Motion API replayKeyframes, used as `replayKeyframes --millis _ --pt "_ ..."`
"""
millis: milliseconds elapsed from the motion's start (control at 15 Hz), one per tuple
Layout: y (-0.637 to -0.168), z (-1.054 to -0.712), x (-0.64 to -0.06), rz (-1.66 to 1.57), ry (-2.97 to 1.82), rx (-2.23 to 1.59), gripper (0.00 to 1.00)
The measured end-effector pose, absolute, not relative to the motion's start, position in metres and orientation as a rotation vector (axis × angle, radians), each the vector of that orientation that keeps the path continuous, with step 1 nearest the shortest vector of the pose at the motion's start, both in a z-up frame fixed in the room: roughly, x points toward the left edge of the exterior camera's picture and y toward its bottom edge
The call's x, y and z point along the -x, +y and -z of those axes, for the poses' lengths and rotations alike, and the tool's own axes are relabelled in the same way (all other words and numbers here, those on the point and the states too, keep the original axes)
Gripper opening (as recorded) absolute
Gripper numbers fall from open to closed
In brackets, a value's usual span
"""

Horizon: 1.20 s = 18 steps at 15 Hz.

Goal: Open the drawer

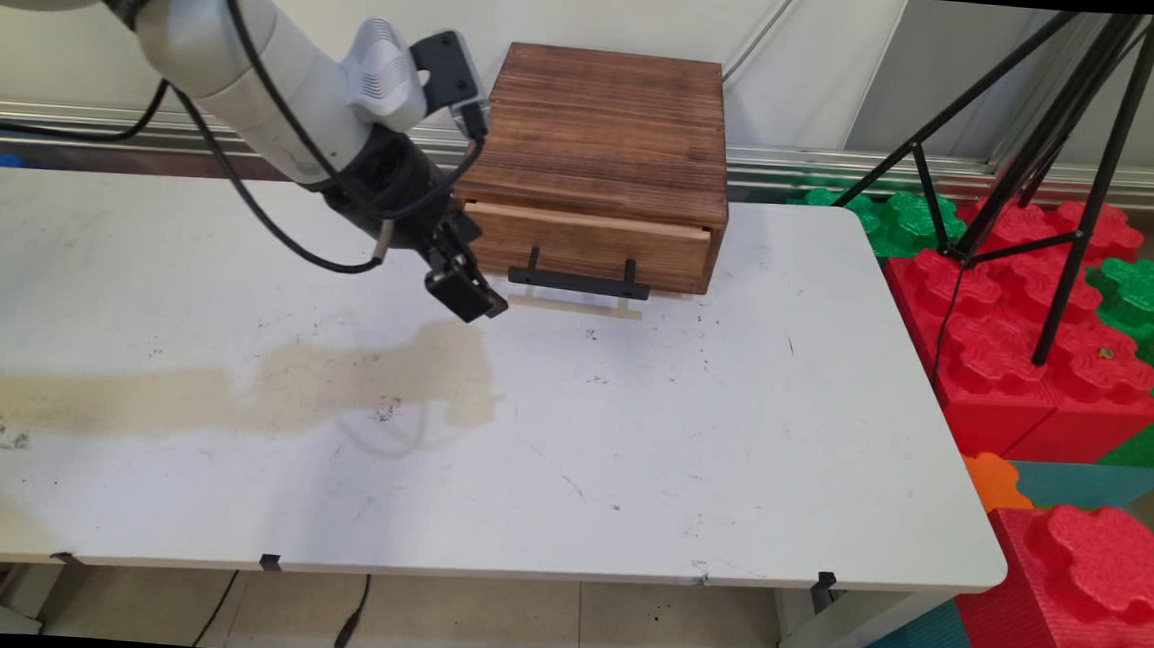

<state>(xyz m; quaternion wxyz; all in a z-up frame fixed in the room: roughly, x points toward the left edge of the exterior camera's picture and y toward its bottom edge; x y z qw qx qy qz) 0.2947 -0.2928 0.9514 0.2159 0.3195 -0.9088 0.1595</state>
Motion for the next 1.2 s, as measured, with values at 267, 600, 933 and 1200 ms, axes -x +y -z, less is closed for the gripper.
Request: replayKeyframes --millis 267,600,933,1200 --pt "-0.305 -0.947 -0.284 -0.446 -2.526 -0.894 1.00" --pt "-0.331 -0.934 -0.269 -0.476 -2.547 -0.897 1.00" --pt "-0.361 -0.917 -0.257 -0.503 -2.582 -0.856 1.00" --pt "-0.381 -0.902 -0.246 -0.523 -2.605 -0.833 1.00"
